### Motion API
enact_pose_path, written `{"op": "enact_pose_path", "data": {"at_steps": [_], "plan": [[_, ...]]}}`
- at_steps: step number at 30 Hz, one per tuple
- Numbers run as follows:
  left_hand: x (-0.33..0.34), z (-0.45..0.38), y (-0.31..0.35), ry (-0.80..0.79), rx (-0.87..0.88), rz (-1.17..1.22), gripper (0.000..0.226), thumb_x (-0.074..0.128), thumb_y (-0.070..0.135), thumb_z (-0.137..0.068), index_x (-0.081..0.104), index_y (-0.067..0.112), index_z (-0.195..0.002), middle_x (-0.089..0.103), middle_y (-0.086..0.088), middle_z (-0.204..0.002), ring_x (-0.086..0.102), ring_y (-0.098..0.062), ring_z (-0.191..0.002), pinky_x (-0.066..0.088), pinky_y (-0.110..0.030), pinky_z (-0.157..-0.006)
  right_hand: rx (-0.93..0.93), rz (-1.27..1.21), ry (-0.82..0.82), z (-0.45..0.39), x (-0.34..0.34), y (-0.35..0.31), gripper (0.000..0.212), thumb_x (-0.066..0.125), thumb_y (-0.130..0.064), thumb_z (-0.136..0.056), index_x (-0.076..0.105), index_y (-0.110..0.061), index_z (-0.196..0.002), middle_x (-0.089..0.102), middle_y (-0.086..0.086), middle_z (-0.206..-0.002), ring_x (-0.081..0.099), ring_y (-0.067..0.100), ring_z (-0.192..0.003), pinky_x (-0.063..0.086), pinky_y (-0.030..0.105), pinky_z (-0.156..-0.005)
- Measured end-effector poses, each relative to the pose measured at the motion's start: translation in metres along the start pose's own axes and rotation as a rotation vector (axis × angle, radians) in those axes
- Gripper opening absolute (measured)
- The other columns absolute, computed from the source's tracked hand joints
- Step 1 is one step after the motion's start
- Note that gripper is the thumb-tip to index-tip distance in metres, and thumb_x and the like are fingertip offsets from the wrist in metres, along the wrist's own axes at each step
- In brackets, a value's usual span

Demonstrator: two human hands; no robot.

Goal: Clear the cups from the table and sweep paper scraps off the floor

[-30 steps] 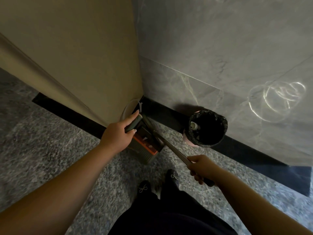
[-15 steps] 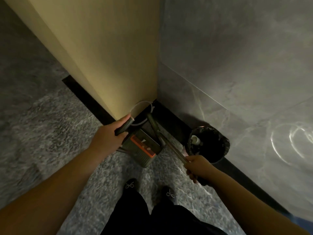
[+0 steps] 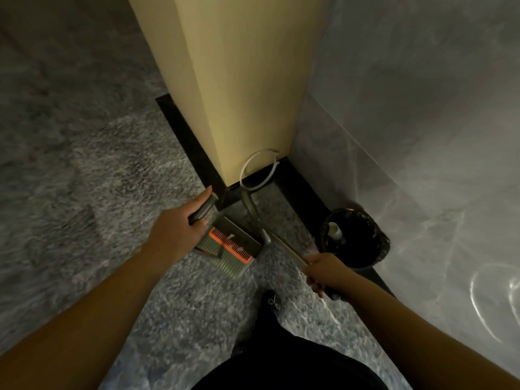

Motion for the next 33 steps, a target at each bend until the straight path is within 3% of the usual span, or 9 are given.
{"op": "enact_pose_path", "data": {"at_steps": [3, 6, 8, 11, 14, 18, 23, 28, 33], "plan": [[-0.008, 0.043, -0.015, 0.039, -0.12, 0.034, 0.069, 0.06, 0.018, -0.095, 0.03, 0.066, -0.133, 0.061, 0.003, -0.13, 0.059, 0.002, -0.08, 0.042, -0.001, -0.059, -0.004, 0.067, -0.014, 0.01, 0.023, 0.006, 0.009, 0.049, -0.004, -0.089, 0.057, 0.002, -0.087, 0.056, 0.017, -0.065, 0.045, 0.024, -0.048, 0.038, 0.034, -0.05], [-0.022, 0.098, -0.024, 0.104, -0.197, 0.018, 0.073, 0.06, 0.021, -0.095, 0.025, 0.079, -0.122, 0.067, 0.007, -0.101, 0.057, -0.001, -0.057, 0.04, -0.01, -0.045, -0.019, 0.118, -0.048, 0.019, 0.05, 0.008, 0.014, 0.048, -0.002, -0.09, 0.059, 0.003, -0.098, 0.055, 0.019, -0.068, 0.045, 0.027, -0.055, 0.036, 0.037, -0.054], [-0.028, 0.129, -0.03, 0.161, -0.261, -0.032, 0.076, 0.061, 0.024, -0.093, 0.019, 0.082, -0.118, 0.064, 0.012, -0.087, 0.056, 0.0, -0.054, 0.038, -0.011, -0.04, -0.041, 0.167, -0.068, 0.024, 0.065, 0.007, 0.02, 0.046, 0.001, -0.09, 0.06, 0.004, -0.104, 0.054, 0.017, -0.069, 0.046, 0.028, -0.056, 0.037, 0.038, -0.055], [-0.036, 0.172, -0.043, 0.261, -0.373, -0.052, 0.07, 0.064, 0.025, -0.091, 0.025, 0.064, -0.135, 0.069, 0.003, -0.099, 0.053, -0.001, -0.06, 0.042, -0.012, -0.049, -0.087, 0.255, -0.096, 0.025, 0.084, -0.001, 0.028, 0.047, 0.0, -0.094, 0.057, 0.009, -0.118, 0.053, 0.014, -0.066, 0.047, 0.024, -0.053, 0.038, 0.034, -0.05], [-0.037, 0.206, -0.055, 0.32, -0.502, -0.007, 0.069, 0.063, 0.024, -0.093, 0.026, 0.06, -0.138, 0.07, -0.005, -0.111, 0.063, -0.014, -0.069, 0.057, -0.035, -0.061, -0.156, 0.364, -0.129, 0.02, 0.097, -0.018, 0.016, 0.049, -0.008, -0.096, 0.06, 0.003, -0.095, 0.053, 0.012, -0.061, 0.048, 0.022, -0.051, 0.04, 0.033, -0.055], [-0.036, 0.249, -0.06, 0.421, -0.615, 0.03, 0.066, 0.063, 0.024, -0.093, 0.029, 0.06, -0.137, 0.071, -0.006, -0.102, 0.063, -0.014, -0.065, 0.058, -0.04, -0.061, -0.214, 0.551, -0.189, 0.012, 0.113, -0.042, 0.033, 0.05, -0.014, -0.097, 0.052, -0.007, -0.065, 0.052, 0.004, -0.046, 0.048, 0.016, -0.042, 0.042, 0.026, -0.046], [-0.036, 0.303, -0.064, 0.572, -0.826, 0.065, 0.064, 0.061, 0.024, -0.095, 0.032, 0.054, -0.143, 0.065, 0.003, -0.083, 0.055, -0.014, -0.051, 0.047, -0.036, -0.047, -0.243, 0.652, -0.333, 0.01, 0.14, -0.067, 0.012, 0.051, -0.006, -0.094, 0.061, -0.009, -0.088, 0.052, 0.007, -0.052, 0.047, 0.018, -0.042, 0.041, 0.025, -0.041], [-0.046, 0.355, -0.069, 0.729, -0.986, 0.084, 0.065, 0.058, 0.023, -0.096, 0.028, 0.057, -0.143, 0.063, 0.004, -0.078, 0.051, -0.018, -0.043, 0.047, -0.041, -0.042, -0.283, 0.771, -0.414, 0.016, 0.195, -0.093, 0.017, 0.052, -0.001, -0.091, 0.056, -0.016, -0.084, 0.053, 0.007, -0.053, 0.048, 0.017, -0.042, 0.04, 0.025, -0.042], [-0.062, 0.401, -0.09, 0.865, -1.102, 0.067, 0.067, 0.06, 0.024, -0.096, 0.025, 0.06, -0.141, 0.061, 0.006, -0.084, 0.056, -0.016, -0.05, 0.042, -0.029, -0.04, -0.3, 0.809, -0.462, 0.029, 0.266, -0.115, 0.025, 0.052, -0.002, -0.091, 0.062, -0.023, -0.1, 0.052, 0.005, -0.053, 0.046, 0.013, -0.039, 0.036, 0.02, -0.037]]}}
Point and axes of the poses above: each hand's wrist, its own z-axis away from the middle knuckle, its own x-axis out of the palm, y = z × x, the point moved 1 cm from there along -z, towards the middle knuckle
